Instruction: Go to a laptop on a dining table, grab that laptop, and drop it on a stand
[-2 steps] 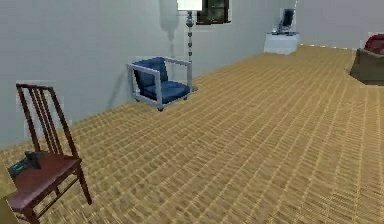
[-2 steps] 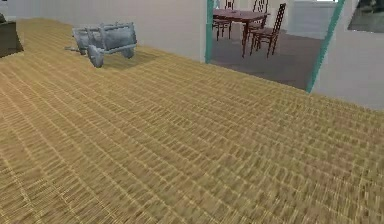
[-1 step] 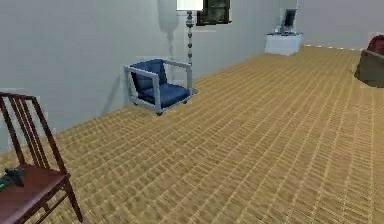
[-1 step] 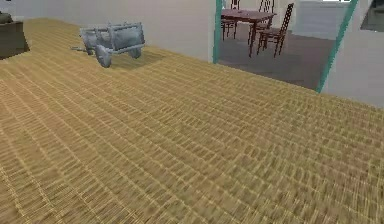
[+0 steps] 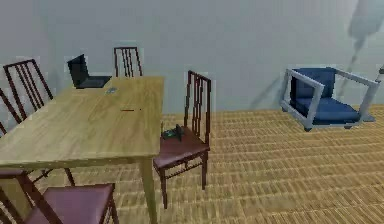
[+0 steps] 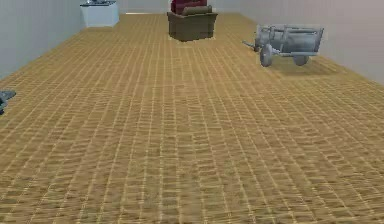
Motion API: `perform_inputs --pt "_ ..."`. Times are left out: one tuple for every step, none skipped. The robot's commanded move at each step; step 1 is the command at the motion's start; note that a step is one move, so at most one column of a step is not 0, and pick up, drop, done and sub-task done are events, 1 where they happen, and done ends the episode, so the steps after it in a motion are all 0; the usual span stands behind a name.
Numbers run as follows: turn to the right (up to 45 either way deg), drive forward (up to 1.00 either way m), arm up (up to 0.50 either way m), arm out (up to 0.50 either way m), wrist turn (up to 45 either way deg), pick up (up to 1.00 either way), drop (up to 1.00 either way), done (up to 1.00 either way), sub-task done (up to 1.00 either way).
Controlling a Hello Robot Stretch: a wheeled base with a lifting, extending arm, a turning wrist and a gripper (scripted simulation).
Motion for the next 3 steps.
perform_inputs --pt "33.0 0.00 0.00 0.00 0.0 0.00 0.00 0.00 0.00" --pt "0.0 1.00 0.00 0.00 0.0 0.00 0.00 0.00 0.00" --pt "9.0 0.00 0.00 0.00 0.0 0.00 0.00 0.00 0.00"
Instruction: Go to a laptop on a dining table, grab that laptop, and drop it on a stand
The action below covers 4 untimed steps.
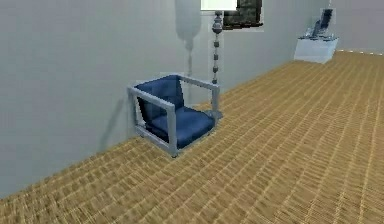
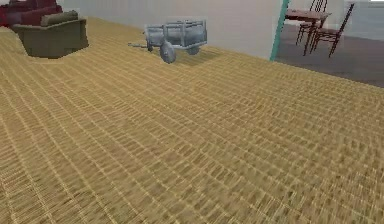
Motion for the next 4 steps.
perform_inputs --pt "0.0 0.40 0.00 0.00 0.0 0.00 0.00 0.00 0.00" --pt "-45.0 0.00 0.00 0.00 0.0 0.00 0.00 0.00 0.00" --pt "0.0 0.50 0.00 0.00 0.0 0.00 0.00 0.00 0.00" --pt "-45.0 0.00 0.00 0.00 0.0 0.00 0.00 0.00 0.00"
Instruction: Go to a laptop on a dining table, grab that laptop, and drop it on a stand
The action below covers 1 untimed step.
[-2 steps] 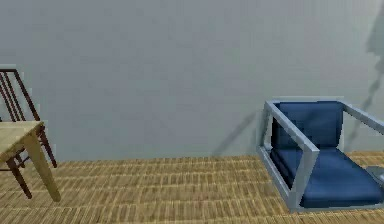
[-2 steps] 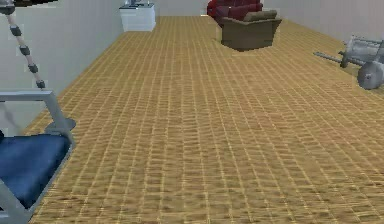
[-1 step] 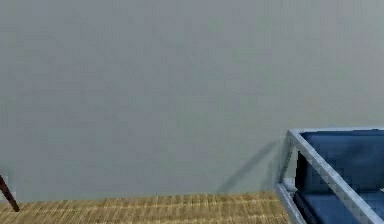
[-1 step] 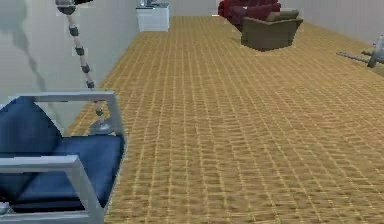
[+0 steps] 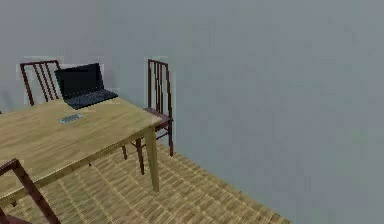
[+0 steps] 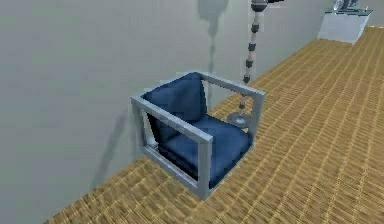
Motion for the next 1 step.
perform_inputs --pt "-3.0 0.00 0.00 0.00 0.0 0.00 0.00 0.00 0.00"
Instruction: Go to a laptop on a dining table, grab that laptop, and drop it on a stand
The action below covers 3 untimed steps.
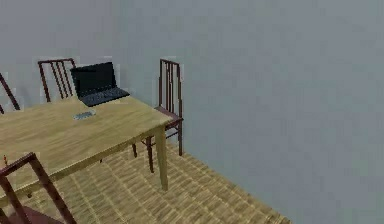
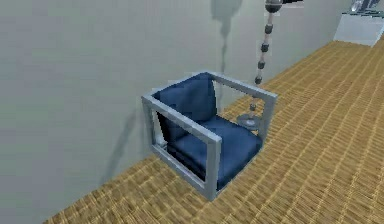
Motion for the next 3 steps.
perform_inputs --pt "0.0 0.70 0.00 0.00 0.0 0.00 0.00 0.00 0.00" --pt "-45.0 0.00 0.00 0.00 0.0 0.00 0.00 0.00 0.00" --pt "-45.0 0.00 0.00 0.00 0.0 0.00 0.00 0.00 0.00"
